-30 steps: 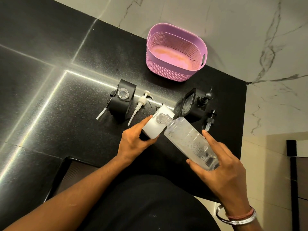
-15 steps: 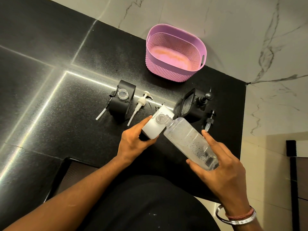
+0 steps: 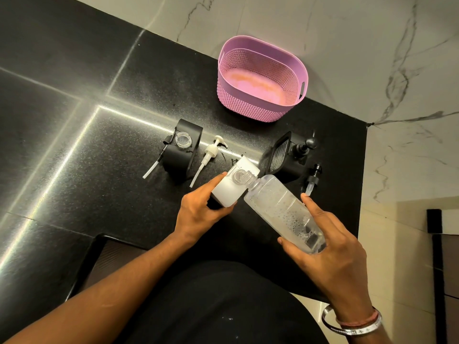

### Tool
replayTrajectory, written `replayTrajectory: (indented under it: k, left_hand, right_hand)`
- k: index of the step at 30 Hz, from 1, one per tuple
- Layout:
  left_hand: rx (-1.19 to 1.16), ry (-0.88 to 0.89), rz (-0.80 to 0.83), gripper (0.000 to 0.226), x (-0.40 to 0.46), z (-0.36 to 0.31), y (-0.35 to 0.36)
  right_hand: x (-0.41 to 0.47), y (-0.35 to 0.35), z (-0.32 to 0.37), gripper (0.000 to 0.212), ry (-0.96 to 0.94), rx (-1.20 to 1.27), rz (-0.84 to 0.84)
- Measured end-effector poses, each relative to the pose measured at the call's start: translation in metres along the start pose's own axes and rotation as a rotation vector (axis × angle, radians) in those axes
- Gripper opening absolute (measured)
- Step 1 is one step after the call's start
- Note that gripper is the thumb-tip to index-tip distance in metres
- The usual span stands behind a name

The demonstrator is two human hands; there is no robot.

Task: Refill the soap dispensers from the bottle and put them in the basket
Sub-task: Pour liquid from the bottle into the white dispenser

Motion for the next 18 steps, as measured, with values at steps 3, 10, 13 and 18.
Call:
replayTrajectory:
  k: [3, 10, 13, 18]
  left_hand:
    - [-0.003, -0.002, 0.007, 0.076, 0.0001, 0.0006, 0.0001]
    - [0.005, 0.003, 0.005, 0.075, 0.0005, -0.001, -0.0007]
    - [0.0, 0.002, -0.007, 0.075, 0.0003, -0.0013, -0.0009]
    - [0.001, 0.006, -0.01, 0.075, 0.0003, -0.0021, -0.001]
  right_hand:
    - [-0.0002, 0.0002, 0.0002, 0.097, -0.004, 0.0, -0.003]
    - [-0.0006, -0.0002, 0.0012, 0.096, -0.005, -0.005, -0.008]
    - [-0.0001, 0.0, 0.0009, 0.096, -0.007, 0.002, -0.009]
    - [0.0, -0.0011, 0.0017, 0.096, -0.008, -0.004, -0.008]
Point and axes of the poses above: each hand's wrist, its own x-axis towards the middle knuckle, its own y-axis out of the palm, z = x × y, the point moved 5 cm from there along x, towards the middle knuckle, and after that the axes turned 10 degrees about z, right-handed, at the moved point
